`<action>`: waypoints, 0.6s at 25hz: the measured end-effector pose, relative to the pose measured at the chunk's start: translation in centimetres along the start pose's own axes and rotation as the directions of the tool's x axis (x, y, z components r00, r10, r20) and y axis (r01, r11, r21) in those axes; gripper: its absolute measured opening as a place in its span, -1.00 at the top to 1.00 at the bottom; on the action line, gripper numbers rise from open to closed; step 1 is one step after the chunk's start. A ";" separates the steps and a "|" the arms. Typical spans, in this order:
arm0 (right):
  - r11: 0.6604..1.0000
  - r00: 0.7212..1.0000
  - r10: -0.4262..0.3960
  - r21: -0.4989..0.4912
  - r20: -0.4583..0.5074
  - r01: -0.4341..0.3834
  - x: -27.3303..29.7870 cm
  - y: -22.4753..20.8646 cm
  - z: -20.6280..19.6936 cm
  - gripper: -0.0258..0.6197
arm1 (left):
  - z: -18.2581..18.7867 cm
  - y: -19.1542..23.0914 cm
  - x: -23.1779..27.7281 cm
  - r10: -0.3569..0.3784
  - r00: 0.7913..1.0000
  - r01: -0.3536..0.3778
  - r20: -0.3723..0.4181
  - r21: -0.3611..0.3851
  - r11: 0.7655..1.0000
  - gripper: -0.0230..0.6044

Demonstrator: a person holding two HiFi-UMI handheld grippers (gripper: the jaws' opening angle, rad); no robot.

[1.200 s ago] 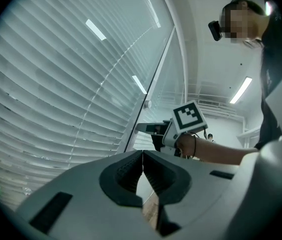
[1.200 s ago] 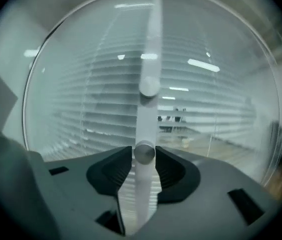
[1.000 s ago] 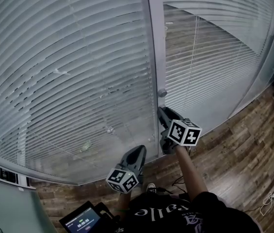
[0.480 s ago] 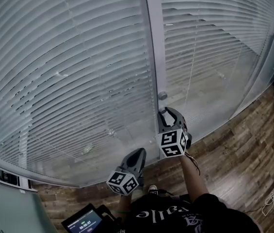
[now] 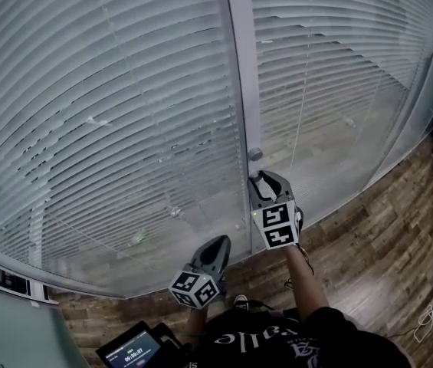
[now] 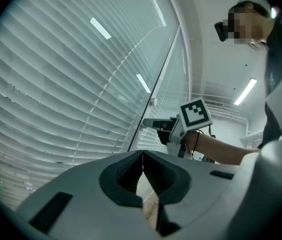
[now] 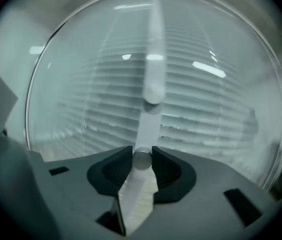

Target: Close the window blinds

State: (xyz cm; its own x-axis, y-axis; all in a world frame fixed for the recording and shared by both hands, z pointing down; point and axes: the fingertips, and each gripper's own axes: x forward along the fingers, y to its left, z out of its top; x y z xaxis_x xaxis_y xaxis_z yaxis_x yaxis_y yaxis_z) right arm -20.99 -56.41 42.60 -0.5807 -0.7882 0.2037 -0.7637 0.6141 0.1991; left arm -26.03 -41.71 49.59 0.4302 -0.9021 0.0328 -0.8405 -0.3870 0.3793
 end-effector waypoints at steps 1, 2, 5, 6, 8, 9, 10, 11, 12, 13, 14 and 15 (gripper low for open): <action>0.977 0.999 -0.032 -0.210 -0.013 0.029 0.0 0.4 0.1 0.51 | 0.0 0.0 0.1 0.002 1.000 -0.002 -0.001 0.002 1.000 0.91; 0.928 0.999 -0.049 -0.371 -0.018 0.039 0.0 0.8 0.1 0.51 | 0.1 -0.1 0.2 0.003 1.000 -0.003 -0.002 0.004 1.000 0.91; 0.802 1.000 -0.019 -0.597 -0.017 0.005 0.0 1.4 -0.2 0.51 | 0.0 -0.3 0.1 0.009 1.000 -0.009 -0.001 0.007 1.000 0.91; 0.762 1.000 -0.009 -0.648 -0.013 -0.002 0.0 1.6 -0.4 0.51 | -0.1 -0.5 0.0 0.011 1.000 -0.011 -0.002 0.007 1.000 0.91; 0.663 1.000 -0.019 -0.748 0.004 0.016 0.0 1.9 -0.8 0.51 | -0.4 -0.7 0.0 0.015 1.000 -0.015 -0.005 0.007 1.000 0.91; 0.640 0.999 -0.031 -0.768 0.016 0.032 0.1 1.9 -1.0 0.50 | -0.6 -0.8 -0.1 0.017 1.000 -0.017 -0.006 0.006 1.000 0.91; 0.663 0.999 -0.039 -0.747 0.029 0.048 0.1 1.9 -1.1 0.50 | -0.7 -1.0 -0.1 0.018 1.000 -0.018 -0.006 0.005 1.000 0.91; 0.731 0.998 -0.041 -0.680 0.038 0.056 0.0 1.7 -1.1 0.50 | -0.9 -1.3 -0.2 0.019 1.000 -0.018 -0.005 0.004 1.000 0.91; 0.818 0.998 -0.036 -0.573 0.044 0.055 -0.3 1.5 -1.0 0.50 | -1.0 -1.6 -0.3 0.019 1.000 -0.019 -0.003 0.003 1.000 0.91; 0.893 0.999 -0.025 -0.448 0.047 0.043 -0.9 1.4 -0.9 0.50 | -1.1 -2.0 -0.5 0.018 1.000 -0.018 -0.001 0.002 1.000 0.91; 0.944 0.999 -0.008 -0.330 0.048 0.023 -1.8 1.3 -0.9 0.51 | -1.3 -2.6 -0.7 0.017 1.000 -0.017 0.000 0.001 1.000 0.91; 0.972 0.999 0.013 -0.236 0.046 -0.002 -2.7 1.4 -1.2 0.51 | -1.5 -3.2 -0.9 0.015 1.000 -0.015 0.001 0.001 1.000 0.91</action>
State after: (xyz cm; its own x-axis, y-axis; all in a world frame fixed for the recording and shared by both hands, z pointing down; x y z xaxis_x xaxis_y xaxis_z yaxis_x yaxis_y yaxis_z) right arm -20.13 -53.35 43.43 -0.6032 -0.7810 0.1620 -0.6743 0.6078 0.4195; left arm -23.28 -39.37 49.70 0.4169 -0.9082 0.0380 -0.8474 -0.3732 0.3776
